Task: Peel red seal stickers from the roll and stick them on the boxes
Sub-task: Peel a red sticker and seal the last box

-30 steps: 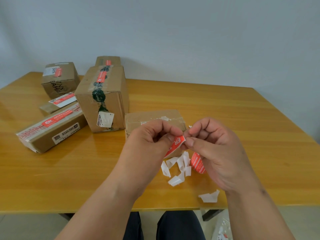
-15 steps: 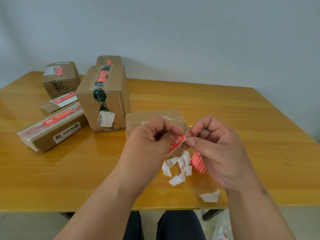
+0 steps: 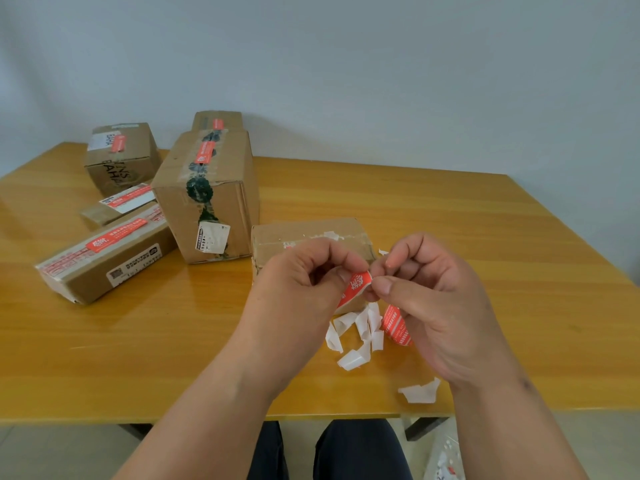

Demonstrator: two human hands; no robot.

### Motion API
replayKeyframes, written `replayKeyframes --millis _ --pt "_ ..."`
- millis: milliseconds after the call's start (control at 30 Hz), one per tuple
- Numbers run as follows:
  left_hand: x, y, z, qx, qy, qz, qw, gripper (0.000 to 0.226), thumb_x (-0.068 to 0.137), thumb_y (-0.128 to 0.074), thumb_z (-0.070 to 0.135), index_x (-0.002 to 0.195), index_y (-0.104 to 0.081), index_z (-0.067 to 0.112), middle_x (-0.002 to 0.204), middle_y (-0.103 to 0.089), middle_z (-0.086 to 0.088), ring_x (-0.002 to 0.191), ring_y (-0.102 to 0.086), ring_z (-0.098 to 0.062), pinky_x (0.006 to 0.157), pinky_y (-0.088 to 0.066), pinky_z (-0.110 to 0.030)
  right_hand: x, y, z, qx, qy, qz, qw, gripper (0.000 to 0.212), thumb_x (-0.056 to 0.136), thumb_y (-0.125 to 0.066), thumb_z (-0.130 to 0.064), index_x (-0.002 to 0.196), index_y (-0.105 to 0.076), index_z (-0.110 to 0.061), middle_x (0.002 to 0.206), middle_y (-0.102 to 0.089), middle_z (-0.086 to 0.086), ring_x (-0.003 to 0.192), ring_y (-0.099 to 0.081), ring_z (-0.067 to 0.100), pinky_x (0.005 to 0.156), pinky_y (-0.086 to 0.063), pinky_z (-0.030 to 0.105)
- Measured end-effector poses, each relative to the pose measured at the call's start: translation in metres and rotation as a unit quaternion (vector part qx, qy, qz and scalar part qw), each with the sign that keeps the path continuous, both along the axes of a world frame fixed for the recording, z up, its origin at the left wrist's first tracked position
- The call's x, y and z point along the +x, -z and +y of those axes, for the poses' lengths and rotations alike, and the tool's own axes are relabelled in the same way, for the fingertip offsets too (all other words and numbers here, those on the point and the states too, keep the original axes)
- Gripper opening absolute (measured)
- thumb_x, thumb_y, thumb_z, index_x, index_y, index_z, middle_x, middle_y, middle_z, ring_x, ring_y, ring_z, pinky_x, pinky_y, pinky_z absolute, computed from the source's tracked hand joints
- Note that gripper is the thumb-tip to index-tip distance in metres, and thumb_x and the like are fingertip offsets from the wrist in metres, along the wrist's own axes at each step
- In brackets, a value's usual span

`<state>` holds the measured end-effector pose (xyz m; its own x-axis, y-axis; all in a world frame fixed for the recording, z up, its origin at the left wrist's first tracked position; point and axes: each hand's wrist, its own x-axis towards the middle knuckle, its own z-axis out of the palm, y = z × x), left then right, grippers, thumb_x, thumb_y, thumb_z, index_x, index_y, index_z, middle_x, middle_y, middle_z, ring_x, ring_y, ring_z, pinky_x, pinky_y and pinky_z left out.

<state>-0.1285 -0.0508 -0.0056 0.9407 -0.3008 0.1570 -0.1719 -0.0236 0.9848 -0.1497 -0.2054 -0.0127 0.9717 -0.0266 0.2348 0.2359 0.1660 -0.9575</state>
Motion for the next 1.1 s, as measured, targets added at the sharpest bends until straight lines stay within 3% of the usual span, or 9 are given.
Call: replayKeyframes --millis 300,400,533,733,900,967,1100 --pt "0.000 0.003 0.000 0.004 -0.002 0.014 1.000 0.022 0.095 -0.057 0.006 0.087 -0.073 0.019 0.079 -0.073 0.007 0.072 -0.066 0.000 0.064 -0.047 -0.010 -0.001 0.001 0.001 0.015 0.007 0.007 1.000 0.021 0.070 -0.063 0.007 0.077 -0.056 -0.012 0.069 -0.063 0.012 0.066 -0.060 0.021 0.065 -0.053 0.031" --pt "-0.001 0.003 0.000 -0.004 0.010 0.020 1.000 0.024 0.095 -0.057 0.008 0.087 -0.073 0.023 0.082 -0.075 0.004 0.079 -0.069 -0.008 0.069 -0.051 -0.015 -0.001 0.001 0.001 0.013 0.025 0.010 1.000 0.024 0.069 -0.066 0.004 0.073 -0.058 -0.018 0.070 -0.063 0.012 0.066 -0.059 0.022 0.066 -0.052 0.032" --pt "-0.004 0.000 0.000 0.003 0.023 0.014 1.000 0.011 0.091 -0.064 0.012 0.090 -0.069 0.022 0.081 -0.075 0.006 0.077 -0.070 -0.003 0.065 -0.051 -0.014 -0.001 -0.002 0.002 0.001 0.051 0.008 0.999 0.025 0.069 -0.066 0.003 0.073 -0.055 -0.019 0.070 -0.064 0.011 0.066 -0.060 0.022 0.065 -0.052 0.031" --pt "-0.004 -0.001 -0.002 0.056 -0.007 -0.018 0.998 0.012 0.084 -0.072 0.029 0.088 -0.065 0.020 0.082 -0.075 0.006 0.081 -0.072 -0.006 0.074 -0.059 -0.026 -0.005 -0.009 0.007 -0.101 0.100 0.000 0.990 0.034 0.075 -0.072 0.002 0.070 -0.055 -0.027 0.073 -0.068 0.006 0.071 -0.060 0.024 0.074 -0.055 0.049" --pt "-0.003 -0.001 0.000 0.057 -0.026 -0.017 0.998 0.006 0.087 -0.070 0.021 0.083 -0.072 0.017 0.065 -0.071 0.007 0.059 -0.065 0.000 0.057 -0.048 -0.013 -0.007 -0.011 0.009 -0.179 0.119 0.006 0.977 0.037 0.079 -0.072 0.001 0.070 -0.052 -0.029 0.077 -0.069 0.007 0.074 -0.065 0.021 0.075 -0.056 0.051" --pt "-0.002 -0.001 0.000 0.074 -0.041 -0.028 0.996 0.010 0.088 -0.068 0.023 0.080 -0.073 0.018 0.062 -0.070 0.007 0.054 -0.061 0.001 0.053 -0.047 -0.015 -0.007 -0.010 0.009 -0.199 0.121 0.004 0.973 0.034 0.080 -0.072 -0.003 0.070 -0.051 -0.028 0.078 -0.068 0.007 0.075 -0.065 0.020 0.074 -0.056 0.051" --pt "0.004 0.003 0.002 0.099 -0.077 -0.026 0.992 0.014 0.089 -0.064 0.024 0.077 -0.071 0.020 0.069 -0.069 -0.005 0.058 -0.057 -0.020 0.055 -0.047 -0.028 -0.006 -0.008 0.008 -0.269 0.132 0.012 0.954 0.020 0.073 -0.068 -0.021 0.074 -0.049 -0.025 0.079 -0.065 0.008 0.076 -0.061 0.031 0.068 -0.053 0.051"
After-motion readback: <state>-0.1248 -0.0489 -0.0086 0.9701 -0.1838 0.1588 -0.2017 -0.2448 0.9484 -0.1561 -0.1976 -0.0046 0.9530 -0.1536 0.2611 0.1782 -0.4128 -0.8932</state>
